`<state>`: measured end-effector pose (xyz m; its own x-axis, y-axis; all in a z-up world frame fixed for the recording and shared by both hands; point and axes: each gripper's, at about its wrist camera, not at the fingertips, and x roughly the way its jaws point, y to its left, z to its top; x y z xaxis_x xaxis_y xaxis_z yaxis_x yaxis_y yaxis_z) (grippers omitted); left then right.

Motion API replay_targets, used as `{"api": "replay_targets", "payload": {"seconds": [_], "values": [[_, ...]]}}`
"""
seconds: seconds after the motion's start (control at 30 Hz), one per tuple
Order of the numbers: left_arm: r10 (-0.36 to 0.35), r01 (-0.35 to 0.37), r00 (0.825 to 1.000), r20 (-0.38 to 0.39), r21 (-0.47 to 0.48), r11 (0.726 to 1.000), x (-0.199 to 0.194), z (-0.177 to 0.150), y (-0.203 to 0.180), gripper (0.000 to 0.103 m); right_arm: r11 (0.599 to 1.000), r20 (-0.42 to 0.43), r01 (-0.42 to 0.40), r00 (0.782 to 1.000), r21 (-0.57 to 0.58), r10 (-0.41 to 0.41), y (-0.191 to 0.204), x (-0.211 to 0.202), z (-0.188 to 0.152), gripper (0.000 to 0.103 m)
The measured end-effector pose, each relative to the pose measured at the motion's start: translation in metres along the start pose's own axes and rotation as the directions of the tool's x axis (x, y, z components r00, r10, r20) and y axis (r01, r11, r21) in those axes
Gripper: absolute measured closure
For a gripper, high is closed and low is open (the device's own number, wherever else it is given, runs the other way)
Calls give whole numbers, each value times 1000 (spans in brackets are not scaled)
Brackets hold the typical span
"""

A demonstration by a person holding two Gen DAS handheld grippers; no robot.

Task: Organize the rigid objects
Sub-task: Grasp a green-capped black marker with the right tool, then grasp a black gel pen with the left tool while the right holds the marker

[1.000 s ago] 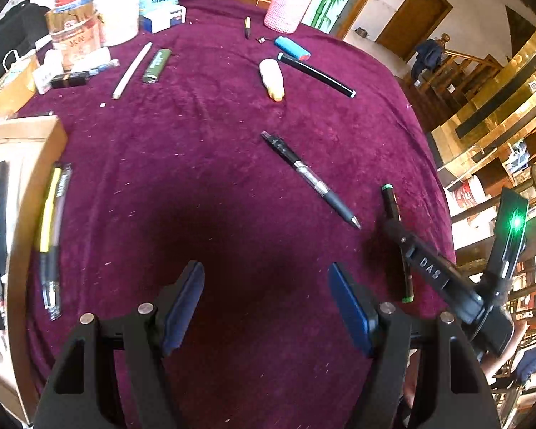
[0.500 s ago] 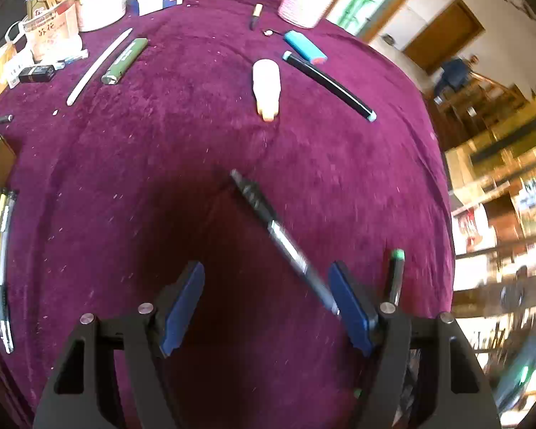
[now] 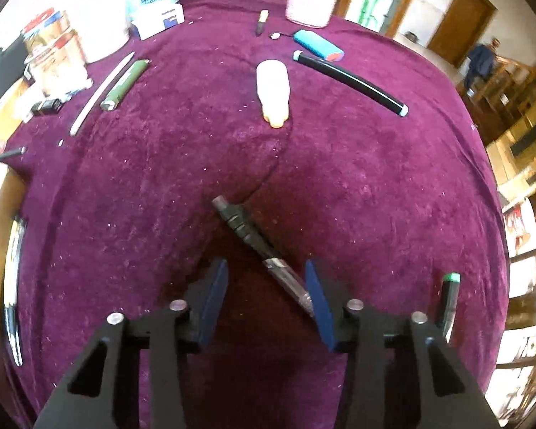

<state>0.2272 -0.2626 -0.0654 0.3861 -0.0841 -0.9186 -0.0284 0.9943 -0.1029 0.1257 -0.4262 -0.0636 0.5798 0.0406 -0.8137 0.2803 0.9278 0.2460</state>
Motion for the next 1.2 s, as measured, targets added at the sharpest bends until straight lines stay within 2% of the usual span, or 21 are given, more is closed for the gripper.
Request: {"api": "replay_targets", "payload": {"seconds": [0.13,0.23,0.33,0.4,0.47,0.53,0.6,0.63,0.67,0.7,0.73,0.77,0.87,0.97,1.07,1.1,1.13,1.2], "values": [[-59,61,998,-37,54,997,-7,1,11,77,1000,2,0,1000,5,0,-1,0,0,86],[-90,91,992,-88,8,996,-7,2,22,81,1000,4,0,1000,-3,0,0,0,1,86],[-106,110,990,-94,35,993,-13,-3,22,91,1000,6,-4,1000,-8,4,0,0,0,86],[-110,114,990,-85,37,993,-21,-8,24,103,1000,4,-2,1000,-14,2,2,0,-1,86],[-126,136,985,-117,81,987,-23,-14,24,103,1000,3,-1,1000,-31,1,6,0,-2,86],[-112,125,986,-123,111,986,-24,-19,27,103,999,4,-3,1000,-42,3,9,0,-2,86],[-109,123,983,-144,89,988,-18,-22,33,103,999,4,-8,1000,-52,8,11,0,-3,86],[-137,145,981,-136,50,988,-20,-21,38,103,998,5,-8,1000,-55,8,12,0,-4,86],[-165,168,975,-147,9,986,-21,-21,44,97,998,6,-8,1000,-58,8,13,0,-4,86],[-185,187,970,-157,-7,982,-22,-22,46,82,998,7,-8,1000,-60,8,13,0,-4,86],[-224,221,961,-164,-35,975,-24,-21,48,73,998,6,-6,1000,-63,6,14,1,-5,86],[-226,222,961,-157,-43,974,-26,-21,48,58,998,5,-2,1000,-65,3,14,1,-5,86],[-191,188,973,-132,-35,982,-30,-18,39,57,998,5,-1,1000,-66,1,15,1,-5,86],[-146,142,977,-153,-41,989,-20,-13,28,58,998,4,1,1000,-66,0,15,2,-5,86],[-76,75,987,-139,-9,997,-18,-13,15,73,998,3,0,1000,-64,0,15,2,-5,86],[-40,42,992,-123,21,999,-19,-14,10,83,998,2,0,1000,-64,0,15,3,-5,86],[17,-10,995,-101,71,997,-18,-16,2,84,998,2,-1,1000,-65,1,15,3,-5,86],[43,-31,996,-78,150,988,-20,-20,-4,84,997,1,0,1000,-71,0,16,3,-5,86]]}}
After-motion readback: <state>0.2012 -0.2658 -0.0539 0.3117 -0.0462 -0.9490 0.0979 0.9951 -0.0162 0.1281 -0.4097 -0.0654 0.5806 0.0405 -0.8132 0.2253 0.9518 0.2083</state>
